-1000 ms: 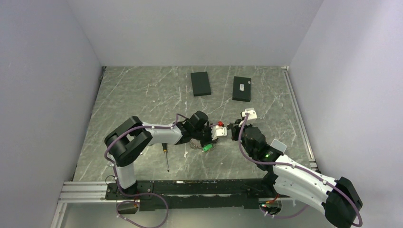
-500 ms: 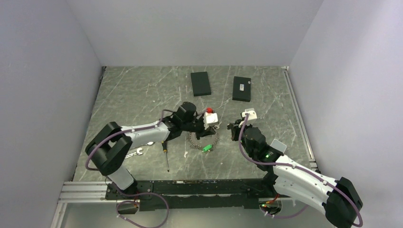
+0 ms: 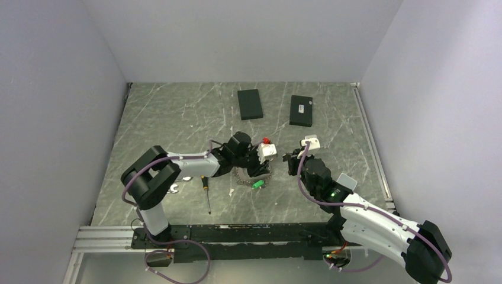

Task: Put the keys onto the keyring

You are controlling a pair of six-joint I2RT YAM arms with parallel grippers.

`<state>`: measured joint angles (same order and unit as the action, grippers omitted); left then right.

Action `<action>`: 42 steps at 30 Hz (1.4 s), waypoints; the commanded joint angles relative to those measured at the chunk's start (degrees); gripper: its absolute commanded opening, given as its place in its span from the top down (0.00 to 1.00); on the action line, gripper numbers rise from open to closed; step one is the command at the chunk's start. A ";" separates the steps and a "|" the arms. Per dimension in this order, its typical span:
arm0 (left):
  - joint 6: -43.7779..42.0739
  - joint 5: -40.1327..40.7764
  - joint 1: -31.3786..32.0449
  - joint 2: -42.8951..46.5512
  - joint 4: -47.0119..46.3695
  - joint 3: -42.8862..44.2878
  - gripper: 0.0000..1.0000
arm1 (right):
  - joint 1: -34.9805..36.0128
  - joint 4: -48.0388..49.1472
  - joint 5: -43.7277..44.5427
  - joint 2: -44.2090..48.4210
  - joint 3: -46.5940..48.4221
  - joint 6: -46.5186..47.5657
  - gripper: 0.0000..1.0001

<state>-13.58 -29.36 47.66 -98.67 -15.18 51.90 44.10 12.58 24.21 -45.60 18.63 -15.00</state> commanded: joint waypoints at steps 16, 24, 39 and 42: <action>3.21 9.59 4.35 -7.06 -5.09 3.61 0.60 | 0.46 3.46 1.53 0.69 -0.26 0.59 1.00; 2.99 9.25 4.58 -7.94 -4.91 3.55 0.61 | 0.46 3.34 1.63 0.93 -0.34 0.59 1.00; -0.90 10.49 4.77 -7.66 -1.47 4.00 0.82 | 0.46 3.42 1.63 0.96 -0.35 0.68 1.00; -0.91 9.96 4.72 -7.52 -1.84 3.84 0.95 | 0.46 3.44 1.72 0.96 -0.33 0.68 1.00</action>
<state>-13.34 -19.49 52.10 -106.78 -17.28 54.48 44.29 12.99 25.04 -45.63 18.61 -14.96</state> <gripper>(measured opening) 0.128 0.011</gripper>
